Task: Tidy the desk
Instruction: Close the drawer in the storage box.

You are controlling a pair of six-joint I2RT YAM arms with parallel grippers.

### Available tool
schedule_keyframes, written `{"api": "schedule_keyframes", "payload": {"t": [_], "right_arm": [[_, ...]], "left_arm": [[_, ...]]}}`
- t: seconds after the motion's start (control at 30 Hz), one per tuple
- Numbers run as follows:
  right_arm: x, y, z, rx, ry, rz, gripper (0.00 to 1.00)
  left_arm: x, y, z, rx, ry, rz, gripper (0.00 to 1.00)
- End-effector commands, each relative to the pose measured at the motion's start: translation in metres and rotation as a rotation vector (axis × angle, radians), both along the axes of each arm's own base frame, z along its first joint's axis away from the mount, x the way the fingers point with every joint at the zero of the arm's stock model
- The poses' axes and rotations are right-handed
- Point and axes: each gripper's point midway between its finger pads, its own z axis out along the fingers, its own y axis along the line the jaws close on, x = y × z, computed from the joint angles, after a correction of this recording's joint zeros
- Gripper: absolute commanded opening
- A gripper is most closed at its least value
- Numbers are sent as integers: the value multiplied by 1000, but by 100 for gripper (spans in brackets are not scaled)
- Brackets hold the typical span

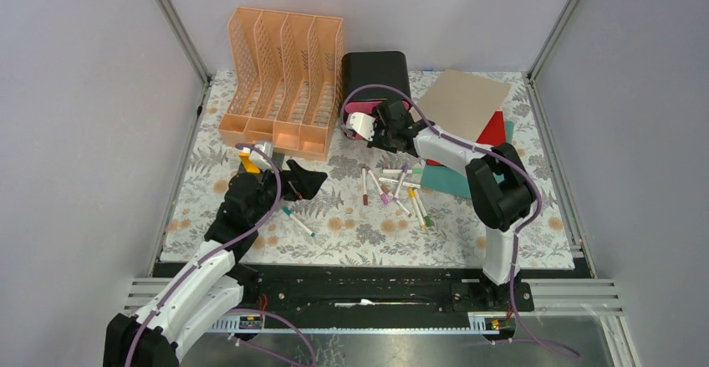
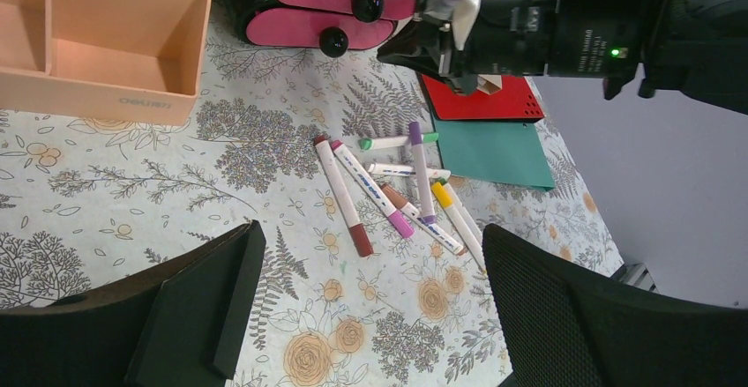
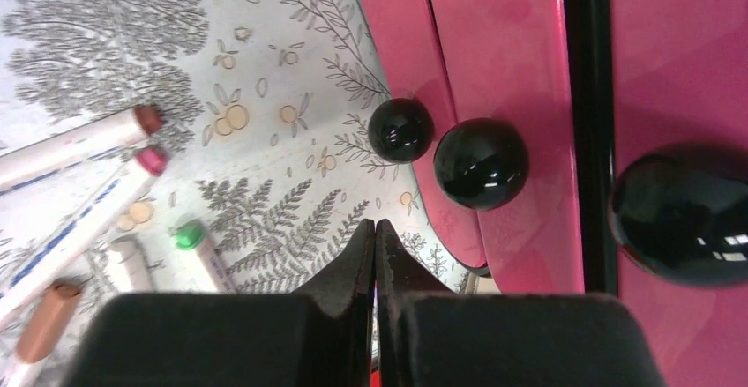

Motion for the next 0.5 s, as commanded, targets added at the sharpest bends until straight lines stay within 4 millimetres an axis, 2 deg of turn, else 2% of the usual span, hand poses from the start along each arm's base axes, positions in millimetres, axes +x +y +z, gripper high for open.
{"api": "schedule_keyframes", "payload": {"t": [0.0, 0.13, 0.23, 0.47], "right_arm": [[34, 4, 18, -13, -126, -52, 0], [53, 4, 26, -3, -207, -105, 0], [64, 5, 37, 24, -272, -134, 6], [65, 6, 42, 42, -293, -143, 17]], "left_arm": [[4, 1, 6, -18, -31, 9, 99], [3, 1, 8, -14, -41, 6, 99], [1, -1, 10, -22, -52, -6, 99], [-3, -10, 14, -73, -76, -59, 99]]}}
